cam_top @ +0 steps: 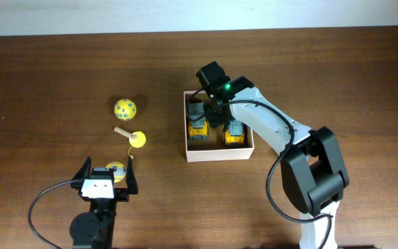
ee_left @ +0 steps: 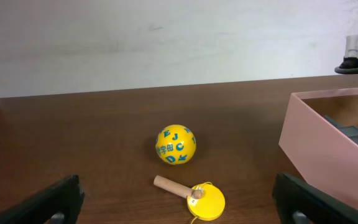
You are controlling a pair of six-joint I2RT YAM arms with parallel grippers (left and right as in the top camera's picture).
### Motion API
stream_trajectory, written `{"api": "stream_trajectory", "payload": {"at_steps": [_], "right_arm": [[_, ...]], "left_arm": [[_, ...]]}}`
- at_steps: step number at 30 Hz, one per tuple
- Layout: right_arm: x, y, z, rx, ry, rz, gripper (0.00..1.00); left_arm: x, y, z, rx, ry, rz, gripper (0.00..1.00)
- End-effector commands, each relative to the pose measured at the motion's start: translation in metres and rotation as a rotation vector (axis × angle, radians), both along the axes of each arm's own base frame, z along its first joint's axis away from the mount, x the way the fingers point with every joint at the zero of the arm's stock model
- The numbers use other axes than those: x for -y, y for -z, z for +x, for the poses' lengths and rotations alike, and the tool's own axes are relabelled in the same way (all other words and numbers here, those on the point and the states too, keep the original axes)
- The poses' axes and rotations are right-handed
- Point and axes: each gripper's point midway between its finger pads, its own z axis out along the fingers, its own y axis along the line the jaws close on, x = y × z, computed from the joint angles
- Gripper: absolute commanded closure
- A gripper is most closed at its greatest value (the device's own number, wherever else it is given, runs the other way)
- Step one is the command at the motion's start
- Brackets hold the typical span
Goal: Pack container
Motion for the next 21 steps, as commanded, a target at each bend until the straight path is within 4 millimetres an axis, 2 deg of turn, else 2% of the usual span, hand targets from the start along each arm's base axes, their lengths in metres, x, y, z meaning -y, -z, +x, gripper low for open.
{"api": "stream_trajectory", "payload": {"at_steps": [1,11,18,21], "right_arm": [[-0.005,-0.013,0.004,0.019,0.012,0.048,0.96],[-0.009,-0.014,0.005,0.023,-0.001,0.060,0.96],[-0.030,-0.010,-0.022,-0.082,-0.052,0.129,0.96],[-0.031,-0.007,-0.038,-0.138,-0.050,0.114,0.96]], "left_arm": [[0.000,0.002,0.000,-0.003,0.003,0.015,0.01],[0.000,0.002,0.000,-0.003,0.003,0.015,0.01],[0.000,0.002,0.000,-0.003,0.003,0.015,0.01],[0.000,0.002,0.000,-0.003,0.003,0.015,0.01]]}}
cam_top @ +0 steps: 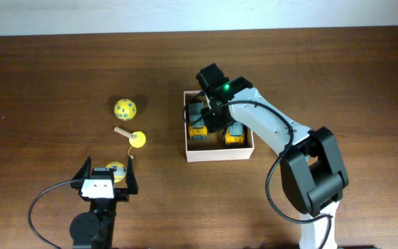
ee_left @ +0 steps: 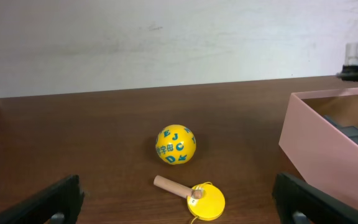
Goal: Pack container
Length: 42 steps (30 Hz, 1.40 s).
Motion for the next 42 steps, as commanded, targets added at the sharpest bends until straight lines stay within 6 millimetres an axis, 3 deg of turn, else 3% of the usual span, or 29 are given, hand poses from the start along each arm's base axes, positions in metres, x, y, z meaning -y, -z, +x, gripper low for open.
{"api": "stream_trajectory", "payload": {"at_steps": [1,8,13,30,42], "right_arm": [[-0.015,-0.011,-0.016,-0.040,-0.012,0.039,0.96],[-0.006,-0.008,-0.042,-0.139,0.017,-0.008,0.96],[0.000,-0.008,-0.048,-0.163,0.020,-0.035,0.96],[0.031,-0.010,-0.034,-0.075,0.040,-0.203,0.96],[0.033,-0.012,-0.019,-0.005,0.046,-0.226,0.96]], "left_arm": [[0.000,0.002,0.000,-0.003,0.003,0.015,0.01],[0.000,0.002,0.000,-0.003,0.003,0.015,0.01],[0.000,0.002,0.000,-0.003,0.003,0.015,0.01],[0.000,0.002,0.000,-0.003,0.003,0.015,0.01],[0.000,0.002,0.000,-0.003,0.003,0.015,0.01]]}}
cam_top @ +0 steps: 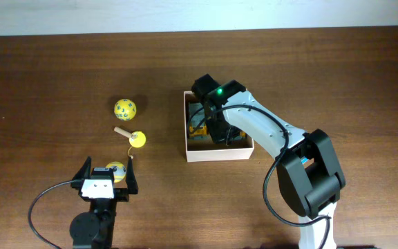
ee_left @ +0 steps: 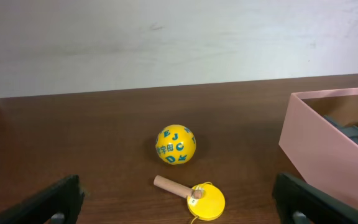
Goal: Pack container
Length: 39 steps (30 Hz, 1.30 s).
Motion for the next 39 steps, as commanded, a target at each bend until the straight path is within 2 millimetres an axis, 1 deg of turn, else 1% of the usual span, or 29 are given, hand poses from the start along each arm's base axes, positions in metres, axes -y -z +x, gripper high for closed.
{"api": "stream_trajectory", "payload": {"at_steps": [1,11,20,26,32,35,39], "right_arm": [[0.001,-0.013,0.012,0.065,0.008,-0.001,0.96],[0.012,-0.014,0.021,0.075,0.031,0.005,0.96],[0.011,-0.013,0.023,0.074,0.024,0.014,0.96],[-0.002,-0.012,0.016,0.053,0.002,0.052,0.96],[-0.028,-0.011,0.008,0.040,-0.060,0.112,0.96],[-0.037,-0.012,0.011,0.065,-0.084,0.126,0.96],[-0.043,-0.014,0.023,0.110,-0.108,0.147,0.96]], "left_arm": [[0.000,0.002,0.000,-0.003,0.003,0.015,0.01],[0.000,0.002,0.000,-0.003,0.003,0.015,0.01],[0.000,0.002,0.000,-0.003,0.003,0.015,0.01],[0.000,0.002,0.000,-0.003,0.003,0.015,0.01],[0.000,0.002,0.000,-0.003,0.003,0.015,0.01],[0.000,0.002,0.000,-0.003,0.003,0.015,0.01],[0.000,0.002,0.000,-0.003,0.003,0.015,0.01]]}}
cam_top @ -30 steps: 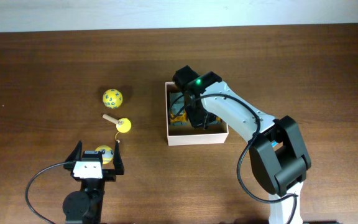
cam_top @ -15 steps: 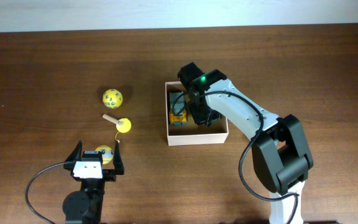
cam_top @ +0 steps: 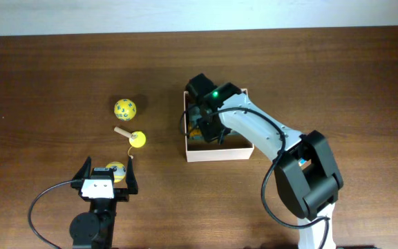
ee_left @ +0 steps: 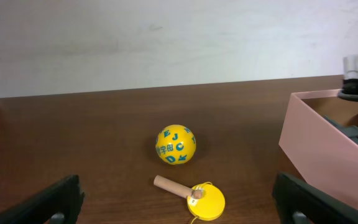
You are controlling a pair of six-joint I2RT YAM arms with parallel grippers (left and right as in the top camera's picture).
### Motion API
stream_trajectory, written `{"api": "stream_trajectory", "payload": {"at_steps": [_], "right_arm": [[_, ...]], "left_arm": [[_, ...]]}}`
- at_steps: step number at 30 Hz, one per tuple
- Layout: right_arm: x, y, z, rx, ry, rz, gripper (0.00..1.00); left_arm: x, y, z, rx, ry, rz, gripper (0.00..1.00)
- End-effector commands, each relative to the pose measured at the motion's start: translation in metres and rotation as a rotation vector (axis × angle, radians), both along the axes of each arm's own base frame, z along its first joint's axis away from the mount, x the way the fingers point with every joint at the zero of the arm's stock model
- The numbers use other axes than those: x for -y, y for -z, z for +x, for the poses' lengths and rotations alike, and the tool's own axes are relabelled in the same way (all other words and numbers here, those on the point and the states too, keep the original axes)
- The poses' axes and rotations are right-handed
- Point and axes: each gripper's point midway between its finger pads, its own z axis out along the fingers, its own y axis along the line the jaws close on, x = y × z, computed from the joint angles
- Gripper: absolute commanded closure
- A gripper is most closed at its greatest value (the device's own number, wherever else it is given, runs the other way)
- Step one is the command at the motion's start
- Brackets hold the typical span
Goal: Pack container
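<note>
The pale pink box [cam_top: 220,153] stands right of centre, and its near wall [ee_left: 328,162] fills the right of the left wrist view. My right gripper [cam_top: 202,123] reaches down into the box's left half; its fingers are hidden by the arm. A toy truck [ee_left: 355,132] shows partly inside the box, and a bit of its yellow [cam_top: 194,133] peeks out by the gripper. A yellow lettered ball [cam_top: 124,108] [ee_left: 175,144] and a yellow disc with a wooden handle [cam_top: 135,138] [ee_left: 194,196] lie to the left. My left gripper [cam_top: 108,177] [ee_left: 178,208] stands open near the front edge.
A second yellow ball [cam_top: 115,169] lies between the left gripper's fingers in the overhead view. A cable loops from the left arm's base [cam_top: 92,225]. The right arm's base [cam_top: 309,187] stands at the front right.
My right gripper has shifted a little to the left inside the box, toward its left wall. The left arm and the loose toys on the table have not moved.
My right gripper first hung over the back of the box with two yellow and grey trucks in plain view. It then came lower over them, covered them, and now sits in the box's left half. The left gripper stayed open and still.
</note>
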Motion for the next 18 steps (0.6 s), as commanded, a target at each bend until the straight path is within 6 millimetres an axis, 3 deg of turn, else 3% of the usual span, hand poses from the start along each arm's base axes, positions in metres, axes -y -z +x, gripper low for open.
{"api": "stream_trajectory", "payload": {"at_steps": [1,12,18], "right_arm": [[-0.007,-0.015,0.012,0.055,-0.030,0.038,0.96],[-0.008,-0.025,0.048,0.198,-0.059,0.046,0.96],[0.005,-0.027,0.058,0.228,-0.045,0.010,0.96]], "left_arm": [[0.000,0.002,0.000,-0.003,0.003,0.015,0.01],[0.000,0.002,0.000,-0.003,0.003,0.015,0.01],[0.000,0.002,0.000,-0.003,0.003,0.015,0.01]]}}
